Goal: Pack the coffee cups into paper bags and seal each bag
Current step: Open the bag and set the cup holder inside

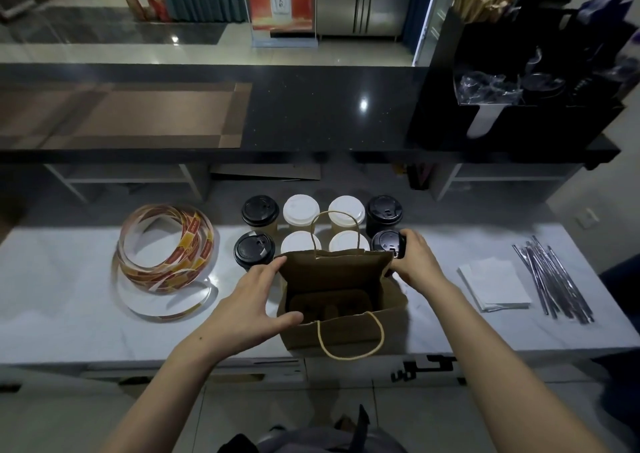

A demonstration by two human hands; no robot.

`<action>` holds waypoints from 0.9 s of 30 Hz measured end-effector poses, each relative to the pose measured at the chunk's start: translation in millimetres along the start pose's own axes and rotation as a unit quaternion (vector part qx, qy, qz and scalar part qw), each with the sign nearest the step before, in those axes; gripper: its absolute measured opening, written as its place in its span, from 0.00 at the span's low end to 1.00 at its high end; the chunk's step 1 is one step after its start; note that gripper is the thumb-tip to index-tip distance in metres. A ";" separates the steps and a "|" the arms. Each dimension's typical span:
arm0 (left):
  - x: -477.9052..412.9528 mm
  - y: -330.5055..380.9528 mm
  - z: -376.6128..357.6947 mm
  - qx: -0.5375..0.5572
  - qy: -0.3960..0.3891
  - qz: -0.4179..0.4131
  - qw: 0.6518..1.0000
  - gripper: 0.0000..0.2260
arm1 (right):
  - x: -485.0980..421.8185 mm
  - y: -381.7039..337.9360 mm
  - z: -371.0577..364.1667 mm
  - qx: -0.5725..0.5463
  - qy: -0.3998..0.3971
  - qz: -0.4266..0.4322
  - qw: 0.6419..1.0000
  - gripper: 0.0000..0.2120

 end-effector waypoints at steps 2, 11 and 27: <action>-0.5 -0.8 -0.8 -0.003 0.005 0.002 1.000 0.47 | 0.9 -1.5 1.4 -0.018 -0.013 -0.010 1.000 0.43; 0.6 0.2 -2.6 -0.001 0.000 0.006 1.000 0.52 | 16.8 -14.2 34.2 -0.095 0.031 0.030 0.995 0.37; 2.7 -7.2 -9.1 0.044 0.004 0.011 0.999 0.56 | 119.3 -95.0 131.2 -0.255 0.085 0.246 0.931 0.34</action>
Point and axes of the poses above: each hand's wrist, its own x-axis away from the middle knuckle, its own z-axis out of the back of the hand, y = z × x, the point moved 3 cm from there along -x, towards the middle knuckle, and after that the axes turned 8 degrees about -z, right-handed, at the moved point
